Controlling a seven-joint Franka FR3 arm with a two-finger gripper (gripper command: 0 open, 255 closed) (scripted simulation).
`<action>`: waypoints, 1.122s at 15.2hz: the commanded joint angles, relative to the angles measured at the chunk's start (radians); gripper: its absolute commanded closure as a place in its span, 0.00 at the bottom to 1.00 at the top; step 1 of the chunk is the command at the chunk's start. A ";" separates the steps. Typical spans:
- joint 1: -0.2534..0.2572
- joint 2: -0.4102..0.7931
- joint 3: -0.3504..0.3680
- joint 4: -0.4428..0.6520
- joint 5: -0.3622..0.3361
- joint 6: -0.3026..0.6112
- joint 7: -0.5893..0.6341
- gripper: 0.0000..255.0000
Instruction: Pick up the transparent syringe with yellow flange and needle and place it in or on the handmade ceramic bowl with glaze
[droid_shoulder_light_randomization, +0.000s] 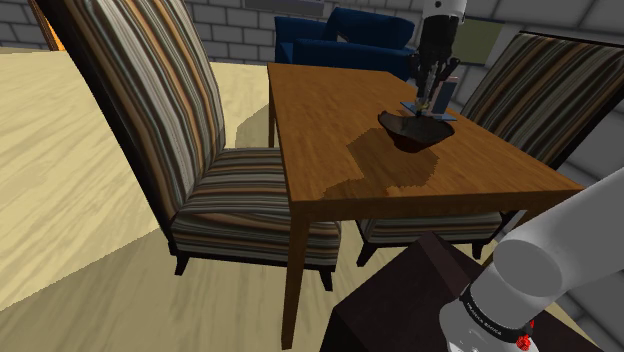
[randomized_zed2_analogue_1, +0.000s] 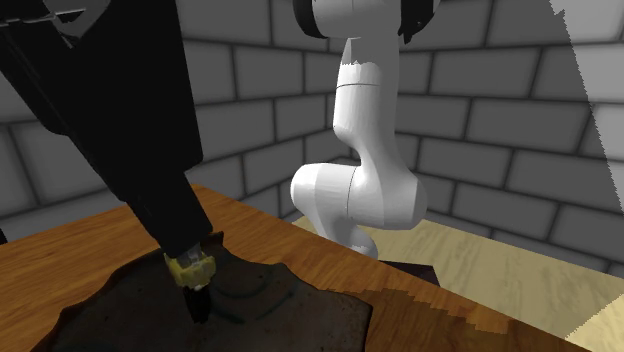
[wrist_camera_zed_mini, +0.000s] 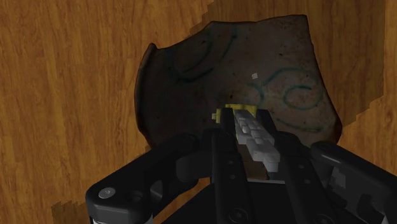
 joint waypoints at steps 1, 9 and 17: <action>0.000 0.000 0.000 0.000 0.000 0.000 0.000 1.00; -0.001 0.048 -0.005 0.116 0.002 -0.069 -0.002 0.00; -0.003 0.097 -0.010 0.230 0.006 -0.134 -0.004 0.00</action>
